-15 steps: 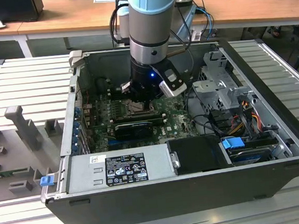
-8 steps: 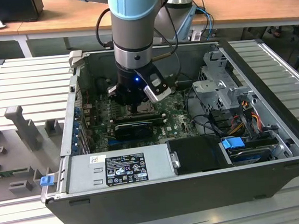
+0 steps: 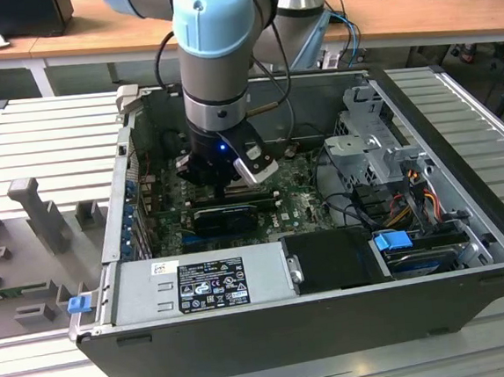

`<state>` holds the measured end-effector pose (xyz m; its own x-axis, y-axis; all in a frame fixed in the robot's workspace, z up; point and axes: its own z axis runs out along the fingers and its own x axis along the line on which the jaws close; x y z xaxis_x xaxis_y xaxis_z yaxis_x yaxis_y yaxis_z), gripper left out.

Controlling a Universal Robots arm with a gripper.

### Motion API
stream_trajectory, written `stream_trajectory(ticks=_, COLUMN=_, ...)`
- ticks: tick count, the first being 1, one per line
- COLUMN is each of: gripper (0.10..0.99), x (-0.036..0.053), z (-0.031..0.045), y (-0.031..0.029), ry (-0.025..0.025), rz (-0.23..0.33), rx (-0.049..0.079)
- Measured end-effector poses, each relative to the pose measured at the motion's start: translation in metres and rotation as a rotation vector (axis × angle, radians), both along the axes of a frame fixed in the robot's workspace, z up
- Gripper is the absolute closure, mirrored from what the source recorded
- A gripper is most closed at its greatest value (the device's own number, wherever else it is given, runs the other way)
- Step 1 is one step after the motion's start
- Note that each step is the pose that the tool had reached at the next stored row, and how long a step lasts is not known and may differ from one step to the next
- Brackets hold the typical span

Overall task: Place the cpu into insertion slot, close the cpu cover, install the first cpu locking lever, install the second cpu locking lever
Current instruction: 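Install the second cpu locking lever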

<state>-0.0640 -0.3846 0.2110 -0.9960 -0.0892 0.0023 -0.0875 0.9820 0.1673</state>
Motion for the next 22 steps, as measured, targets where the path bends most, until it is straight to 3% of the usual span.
stream_trajectory(ticks=3, gripper=0.980, x=-0.0009, z=-0.0029, y=-0.0047, ry=-0.0001, rz=0.000, rx=0.016)
stream_trajectory(ticks=5, gripper=0.980, x=-0.0037, z=-0.0040, y=-0.0077, ry=-0.0001, rz=0.000, rx=0.042)
stream_trajectory(ticks=9, gripper=0.980, x=-0.0079, z=-0.0094, y=-0.0089, ry=0.0001, rz=0.001, rx=0.071)
stream_trajectory(ticks=15, gripper=0.980, x=-0.0081, z=-0.0156, y=-0.0089, ry=0.0001, rz=0.001, rx=0.099)
stream_trajectory(ticks=16, gripper=0.980, x=-0.0082, z=-0.0148, y=-0.0088, ry=-0.0003, rz=0.001, rx=0.100)
stream_trajectory(ticks=20, gripper=0.980, x=-0.0085, z=0.0042, y=-0.0088, ry=0.0003, rz=0.001, rx=0.099)
stream_trajectory(ticks=22, gripper=0.980, x=-0.0086, z=0.0080, y=-0.0088, ry=0.0003, rz=0.001, rx=0.099)
